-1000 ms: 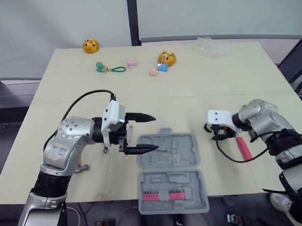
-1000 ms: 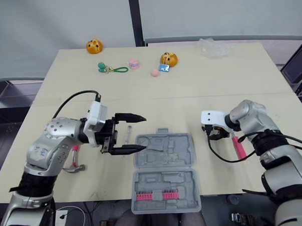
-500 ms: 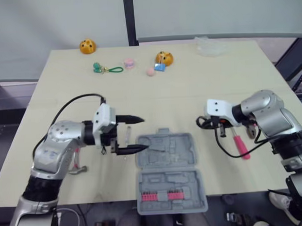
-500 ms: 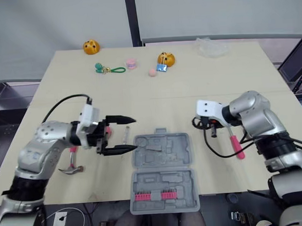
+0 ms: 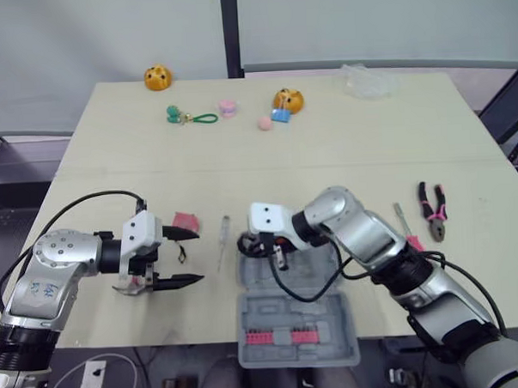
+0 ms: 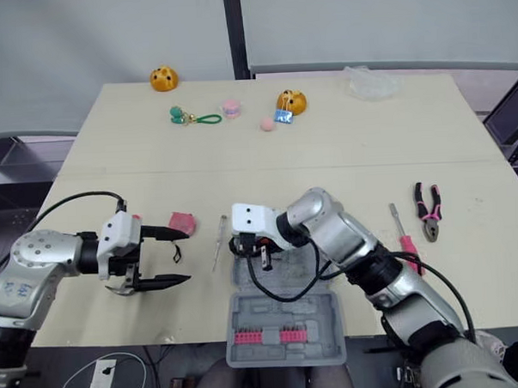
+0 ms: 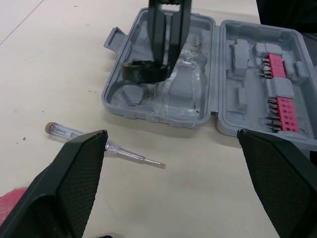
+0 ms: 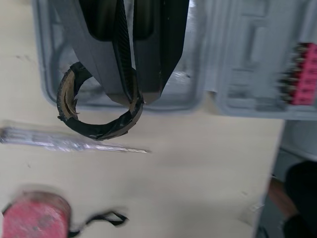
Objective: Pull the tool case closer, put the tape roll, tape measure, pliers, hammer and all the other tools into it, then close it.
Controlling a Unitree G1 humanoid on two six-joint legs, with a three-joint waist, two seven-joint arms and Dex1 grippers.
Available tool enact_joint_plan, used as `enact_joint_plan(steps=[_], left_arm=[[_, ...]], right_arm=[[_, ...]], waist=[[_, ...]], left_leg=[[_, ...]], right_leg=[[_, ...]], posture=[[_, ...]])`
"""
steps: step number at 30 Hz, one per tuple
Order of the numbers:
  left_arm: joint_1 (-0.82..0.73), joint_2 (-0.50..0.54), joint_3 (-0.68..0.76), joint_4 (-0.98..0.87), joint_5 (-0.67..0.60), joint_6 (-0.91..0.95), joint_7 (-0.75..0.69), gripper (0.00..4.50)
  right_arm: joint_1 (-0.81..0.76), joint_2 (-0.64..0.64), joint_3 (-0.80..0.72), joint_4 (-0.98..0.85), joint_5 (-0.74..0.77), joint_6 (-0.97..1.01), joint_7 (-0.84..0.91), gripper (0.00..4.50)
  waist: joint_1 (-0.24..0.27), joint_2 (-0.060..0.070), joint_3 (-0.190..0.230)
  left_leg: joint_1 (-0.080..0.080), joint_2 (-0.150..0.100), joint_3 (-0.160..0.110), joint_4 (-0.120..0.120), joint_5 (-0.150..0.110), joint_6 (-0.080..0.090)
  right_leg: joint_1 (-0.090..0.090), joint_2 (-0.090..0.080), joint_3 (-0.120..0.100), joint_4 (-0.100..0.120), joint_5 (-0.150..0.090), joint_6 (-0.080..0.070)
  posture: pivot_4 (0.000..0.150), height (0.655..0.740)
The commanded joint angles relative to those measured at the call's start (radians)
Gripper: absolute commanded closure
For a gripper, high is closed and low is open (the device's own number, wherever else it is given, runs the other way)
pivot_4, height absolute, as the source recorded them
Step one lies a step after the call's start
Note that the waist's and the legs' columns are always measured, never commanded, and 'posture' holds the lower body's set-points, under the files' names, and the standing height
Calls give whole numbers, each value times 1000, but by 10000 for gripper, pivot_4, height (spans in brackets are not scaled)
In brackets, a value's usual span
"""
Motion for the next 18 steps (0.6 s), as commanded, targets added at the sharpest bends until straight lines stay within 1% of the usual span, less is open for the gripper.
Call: enact_joint_plan(steps=[1,6,18], left_arm=[[-4,1,15,-21,4,-6,13,0],[-8,-4,15,-28,3,0,23,0],[-43,-18,0,-16,11,1,27,0]], right_arm=[[-27,19,32,45,-41,-67,-22,44793],[-40,35,37,84,-54,-87,-23,44793],[-44,62,35,175,-96,-148,-38,44793]], waist=[[-6,0,0],[-22,0,0],[-21,0,0]], left_leg=[[0,1,0,0,0,0],[0,2,0,0,0,0],[0,2,0,0,0,0]], right_leg=[[0,1,0,0,0,0],[0,1,-1,0,0,0],[0,1,-1,1,0,0]], posture=[[1500,7400],[1500,7400],[1500,7400]])
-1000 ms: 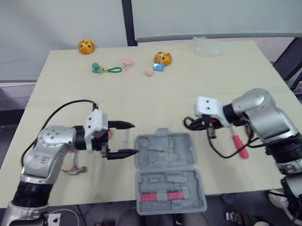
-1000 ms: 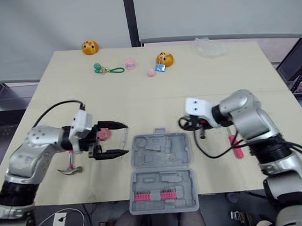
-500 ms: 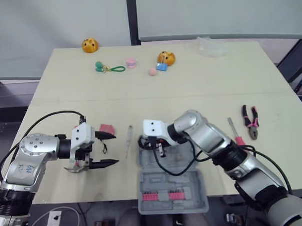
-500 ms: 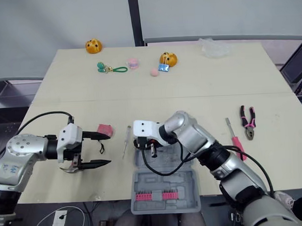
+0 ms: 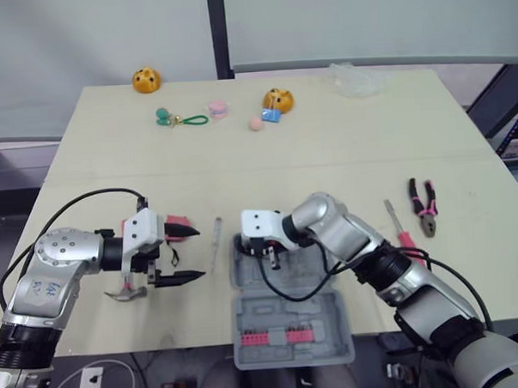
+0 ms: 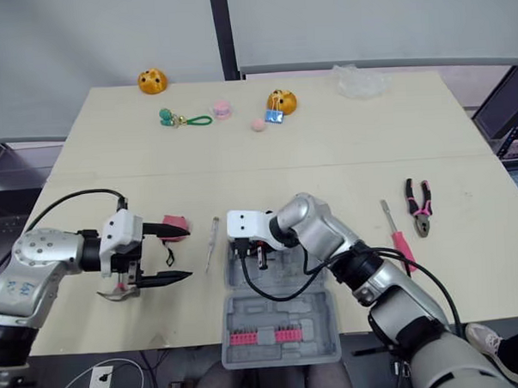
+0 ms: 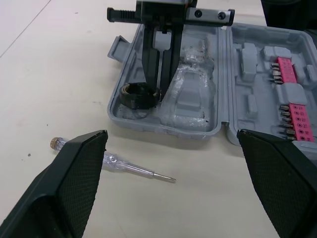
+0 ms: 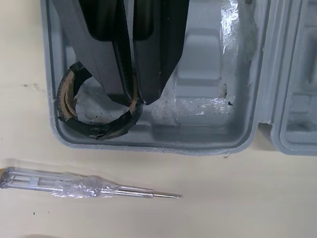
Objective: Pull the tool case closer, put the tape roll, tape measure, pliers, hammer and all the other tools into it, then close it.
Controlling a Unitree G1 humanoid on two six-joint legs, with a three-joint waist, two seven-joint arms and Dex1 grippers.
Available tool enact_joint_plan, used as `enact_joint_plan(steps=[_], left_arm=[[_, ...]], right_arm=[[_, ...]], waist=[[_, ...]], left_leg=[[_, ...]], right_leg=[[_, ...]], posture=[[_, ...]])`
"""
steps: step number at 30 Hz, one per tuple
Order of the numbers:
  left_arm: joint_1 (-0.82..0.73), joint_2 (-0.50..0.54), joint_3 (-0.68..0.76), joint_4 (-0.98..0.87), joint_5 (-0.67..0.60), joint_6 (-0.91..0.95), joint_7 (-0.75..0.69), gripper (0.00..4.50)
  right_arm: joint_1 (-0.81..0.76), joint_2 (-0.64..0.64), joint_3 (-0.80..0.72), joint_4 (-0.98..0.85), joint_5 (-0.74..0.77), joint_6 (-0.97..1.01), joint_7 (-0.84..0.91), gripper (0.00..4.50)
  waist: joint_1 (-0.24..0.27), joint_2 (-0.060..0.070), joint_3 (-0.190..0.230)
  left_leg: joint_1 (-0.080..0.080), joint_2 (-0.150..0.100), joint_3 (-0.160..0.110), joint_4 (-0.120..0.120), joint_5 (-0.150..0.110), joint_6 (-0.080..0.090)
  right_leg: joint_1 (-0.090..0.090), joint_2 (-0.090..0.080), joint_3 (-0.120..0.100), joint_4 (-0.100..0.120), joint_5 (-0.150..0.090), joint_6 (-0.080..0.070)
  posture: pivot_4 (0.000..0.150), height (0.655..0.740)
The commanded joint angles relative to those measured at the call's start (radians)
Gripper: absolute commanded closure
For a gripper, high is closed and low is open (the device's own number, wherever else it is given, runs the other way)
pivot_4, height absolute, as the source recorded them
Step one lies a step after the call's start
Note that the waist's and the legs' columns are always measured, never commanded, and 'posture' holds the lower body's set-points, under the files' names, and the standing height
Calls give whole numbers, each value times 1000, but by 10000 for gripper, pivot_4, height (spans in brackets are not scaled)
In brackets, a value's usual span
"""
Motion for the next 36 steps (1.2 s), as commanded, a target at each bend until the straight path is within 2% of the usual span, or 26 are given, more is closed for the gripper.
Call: enact_joint_plan(steps=[1,3,6,8,13,16,19,21,33,36], left_arm=[[-20,-5,1,-14,0,-6,0,0],[-24,-9,0,-16,0,-4,0,0],[-22,-11,0,-23,2,-5,-1,0],[-21,-13,0,-28,2,-5,0,0],[-22,-11,3,-38,-2,1,1,0],[-20,-11,7,-38,-4,0,1,0],[-23,-9,7,-29,-1,-3,-1,0],[-28,-8,6,-23,0,-3,-4,0],[-47,-2,6,0,11,-10,-15,0],[-43,-3,7,-5,11,-9,-13,0]], right_arm=[[-16,8,-6,-7,-9,-20,-1,44793],[-16,8,-9,-15,-9,-20,3,44793],[-25,0,-30,-54,-8,-14,1,33770],[-32,-7,-64,-89,13,5,1,24257],[32,-5,-187,-152,126,39,-8,24257],[108,60,-277,-91,181,-28,-108,24257],[178,115,-311,-43,205,-128,-154,32777],[201,140,-313,-22,210,-172,-169,42444],[227,169,-299,59,200,-247,-207,42444],[224,172,-306,48,202,-250,-215,34531]], waist=[[0,0,0],[-2,0,0],[-2,0,0],[-2,0,0],[0,0,0],[0,0,0],[-2,0,0],[-3,0,0],[-3,0,0],[-3,0,0]], left_leg=[[0,0,0,0,0,0],[0,0,0,0,0,0],[0,0,0,0,0,0],[0,0,0,0,0,0],[0,0,0,0,0,0],[0,0,-1,0,0,0],[0,0,-1,-1,0,0],[0,0,0,-1,0,0],[0,0,0,-1,0,0],[0,0,0,-1,0,0]], right_leg=[[0,0,0,0,0,0],[0,0,0,0,0,0],[0,0,0,0,0,0],[0,0,0,0,0,0],[0,0,0,0,0,0],[0,0,0,0,0,0],[0,0,0,0,0,0],[0,0,0,0,0,0],[0,0,1,0,0,0],[0,0,1,0,0,0]], posture=[[1500,7400],[1500,7400],[1500,7400],[1500,7400],[1500,7400],[1500,7400],[1500,7400],[1500,7400],[1500,7400],[1500,7400]])
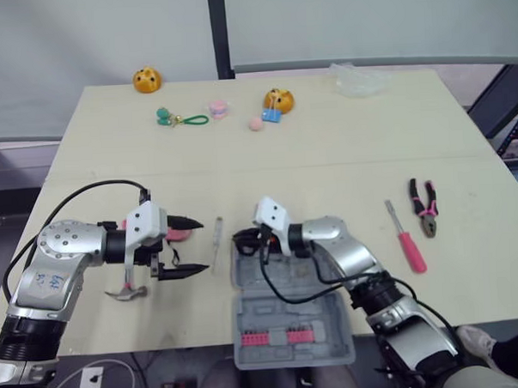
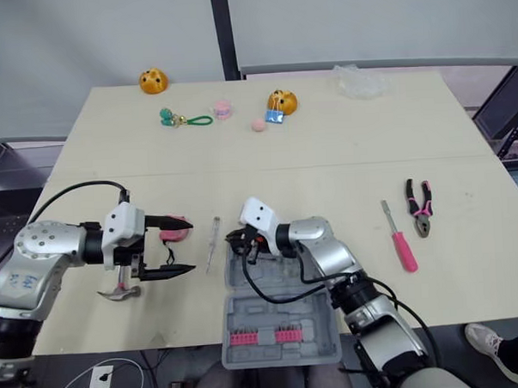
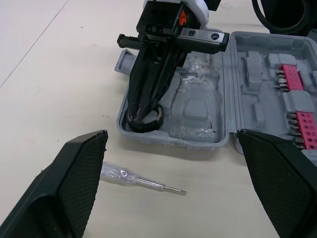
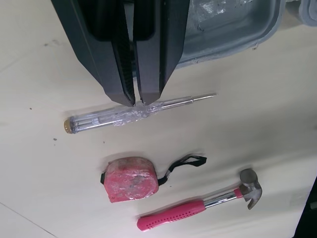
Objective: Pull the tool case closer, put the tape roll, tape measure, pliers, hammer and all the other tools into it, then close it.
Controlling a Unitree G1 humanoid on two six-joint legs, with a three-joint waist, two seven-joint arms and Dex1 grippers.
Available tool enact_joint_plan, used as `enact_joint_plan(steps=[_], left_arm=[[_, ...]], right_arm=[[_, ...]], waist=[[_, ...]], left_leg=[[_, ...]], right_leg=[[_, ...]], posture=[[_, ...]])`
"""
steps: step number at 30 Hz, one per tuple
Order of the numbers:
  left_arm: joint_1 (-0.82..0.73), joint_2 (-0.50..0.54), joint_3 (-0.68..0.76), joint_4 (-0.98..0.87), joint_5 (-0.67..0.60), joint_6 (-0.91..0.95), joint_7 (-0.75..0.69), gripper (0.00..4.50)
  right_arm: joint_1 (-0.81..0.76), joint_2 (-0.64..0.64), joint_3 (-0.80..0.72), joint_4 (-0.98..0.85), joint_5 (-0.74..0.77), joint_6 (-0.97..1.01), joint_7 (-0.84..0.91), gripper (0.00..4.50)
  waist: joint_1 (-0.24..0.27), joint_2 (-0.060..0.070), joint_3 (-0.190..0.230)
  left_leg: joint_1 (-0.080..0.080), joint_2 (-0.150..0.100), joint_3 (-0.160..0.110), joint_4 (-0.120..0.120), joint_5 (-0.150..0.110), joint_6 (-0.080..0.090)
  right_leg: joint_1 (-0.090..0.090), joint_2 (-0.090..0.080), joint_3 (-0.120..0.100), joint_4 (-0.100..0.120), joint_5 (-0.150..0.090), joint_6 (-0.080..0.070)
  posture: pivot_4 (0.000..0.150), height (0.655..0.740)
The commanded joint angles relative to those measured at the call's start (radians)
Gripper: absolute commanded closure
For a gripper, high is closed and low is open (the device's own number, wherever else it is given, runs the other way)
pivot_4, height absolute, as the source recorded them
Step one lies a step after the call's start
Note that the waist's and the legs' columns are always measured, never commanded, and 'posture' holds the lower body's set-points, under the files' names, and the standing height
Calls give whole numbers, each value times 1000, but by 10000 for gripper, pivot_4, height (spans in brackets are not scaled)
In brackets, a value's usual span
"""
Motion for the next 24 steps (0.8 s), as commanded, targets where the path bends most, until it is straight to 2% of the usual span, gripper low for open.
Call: enact_joint_plan(steps=[1,2,9,12,13,24], left_arm=[[-5,10,11,-7,3,-10,-3,0],[-4,10,11,-6,3,-10,-3,0],[-8,9,11,2,10,-18,0,0],[-11,8,12,11,15,-25,-2,0],[-12,7,11,13,16,-27,-2,0],[-23,-4,2,34,25,-49,-4,0]], right_arm=[[-6,9,-13,-31,15,-17,-13,30152],[-8,9,-13,-29,16,-16,-12,24997],[-19,3,-11,20,3,-34,-14,24997],[-23,4,-12,25,2,-37,-12,33271],[-24,3,-13,26,0,-41,-14,37789],[-24,-1,-3,44,-17,-33,-19,37789]], waist=[[0,0,0],[0,0,0],[0,0,0],[0,0,0],[0,0,0],[0,0,0]], left_leg=[[0,0,0,0,0,0],[0,0,0,0,0,0],[0,0,0,0,0,0],[0,0,0,0,0,0],[0,0,0,0,0,0],[0,0,0,0,0,0]], right_leg=[[0,0,0,0,0,0],[0,0,0,0,0,0],[0,0,1,0,0,0],[0,0,1,0,0,0],[0,0,1,0,0,0],[0,0,1,0,0,0]], posture=[[1500,7400],[1500,7400],[1500,7400],[1500,7400],[1500,7400],[1500,7400]])
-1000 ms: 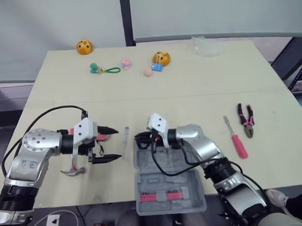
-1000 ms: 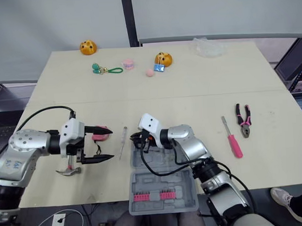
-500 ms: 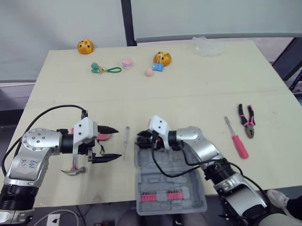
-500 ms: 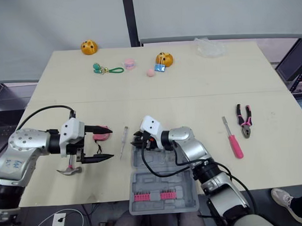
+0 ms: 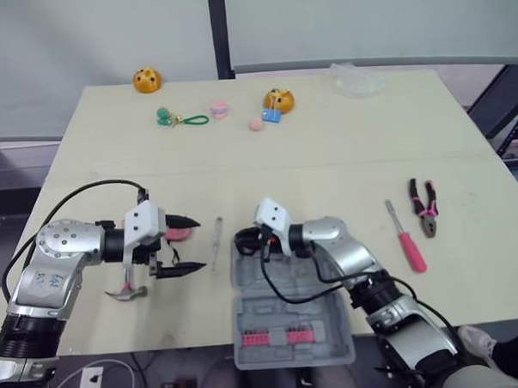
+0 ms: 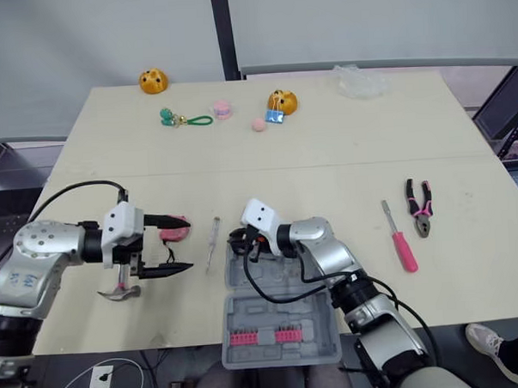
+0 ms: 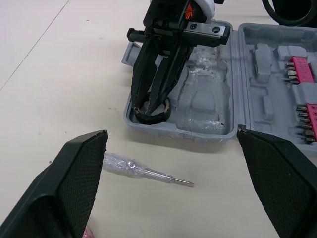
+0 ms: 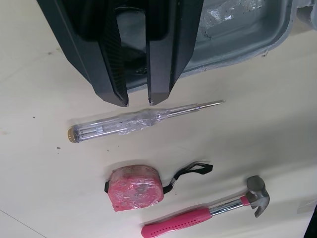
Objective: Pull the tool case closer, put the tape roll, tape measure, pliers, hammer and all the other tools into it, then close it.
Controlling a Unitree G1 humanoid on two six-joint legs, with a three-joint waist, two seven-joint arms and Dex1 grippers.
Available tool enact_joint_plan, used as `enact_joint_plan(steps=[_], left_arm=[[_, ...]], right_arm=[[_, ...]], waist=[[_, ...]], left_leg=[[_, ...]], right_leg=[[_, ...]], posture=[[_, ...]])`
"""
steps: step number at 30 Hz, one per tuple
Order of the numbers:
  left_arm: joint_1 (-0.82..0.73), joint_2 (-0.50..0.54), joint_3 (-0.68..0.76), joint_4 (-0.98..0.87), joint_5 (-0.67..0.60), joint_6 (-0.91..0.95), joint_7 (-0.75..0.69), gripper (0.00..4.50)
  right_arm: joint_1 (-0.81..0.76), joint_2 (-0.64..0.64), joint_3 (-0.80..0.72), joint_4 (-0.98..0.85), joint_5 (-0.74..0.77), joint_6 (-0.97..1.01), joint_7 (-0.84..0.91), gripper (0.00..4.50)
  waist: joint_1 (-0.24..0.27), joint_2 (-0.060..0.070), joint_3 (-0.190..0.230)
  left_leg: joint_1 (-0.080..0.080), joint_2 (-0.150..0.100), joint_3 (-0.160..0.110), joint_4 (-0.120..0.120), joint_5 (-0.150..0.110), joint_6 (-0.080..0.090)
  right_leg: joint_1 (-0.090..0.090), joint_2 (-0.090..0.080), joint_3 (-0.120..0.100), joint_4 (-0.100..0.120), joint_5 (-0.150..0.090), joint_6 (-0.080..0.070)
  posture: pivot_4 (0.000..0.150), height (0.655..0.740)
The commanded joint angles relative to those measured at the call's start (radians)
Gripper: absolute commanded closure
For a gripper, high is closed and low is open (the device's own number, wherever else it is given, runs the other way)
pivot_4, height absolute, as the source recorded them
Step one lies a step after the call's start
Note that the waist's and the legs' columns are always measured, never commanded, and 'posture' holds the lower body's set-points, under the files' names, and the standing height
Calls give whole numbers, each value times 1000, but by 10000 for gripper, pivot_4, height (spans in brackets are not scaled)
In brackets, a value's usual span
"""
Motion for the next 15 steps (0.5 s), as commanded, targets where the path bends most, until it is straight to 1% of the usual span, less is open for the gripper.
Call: enact_joint_plan(steps=[1,5,10,12,15], left_arm=[[-10,-3,1,-4,0,-18,-5,0],[-11,-6,-2,1,7,-26,-6,0],[-13,-10,-6,-2,5,-27,-5,0],[-16,-10,-7,2,5,-29,-4,0],[-18,-12,-7,8,5,-33,-4,0]], right_arm=[[-13,2,2,15,-12,-9,-17,37789],[-15,-5,28,64,-51,-6,-19,37789],[-16,-32,104,134,-150,22,-41,37789],[-16,-30,98,125,-142,18,-40,37789],[-20,-25,53,53,-89,25,-32,37789]], waist=[[0,0,0],[0,0,0],[-2,0,0],[-2,0,0],[-1,0,0]], left_leg=[[0,0,0,0,0,0],[0,0,0,0,0,0],[1,0,0,0,0,0],[2,0,0,0,0,0],[2,0,0,0,0,0]], right_leg=[[0,0,0,0,0,0],[0,0,0,0,0,0],[1,0,0,0,0,0],[1,0,1,1,0,0],[1,0,2,1,0,0]], posture=[[1500,7400],[1500,7400],[1500,7400],[1500,7400],[1500,7400]])
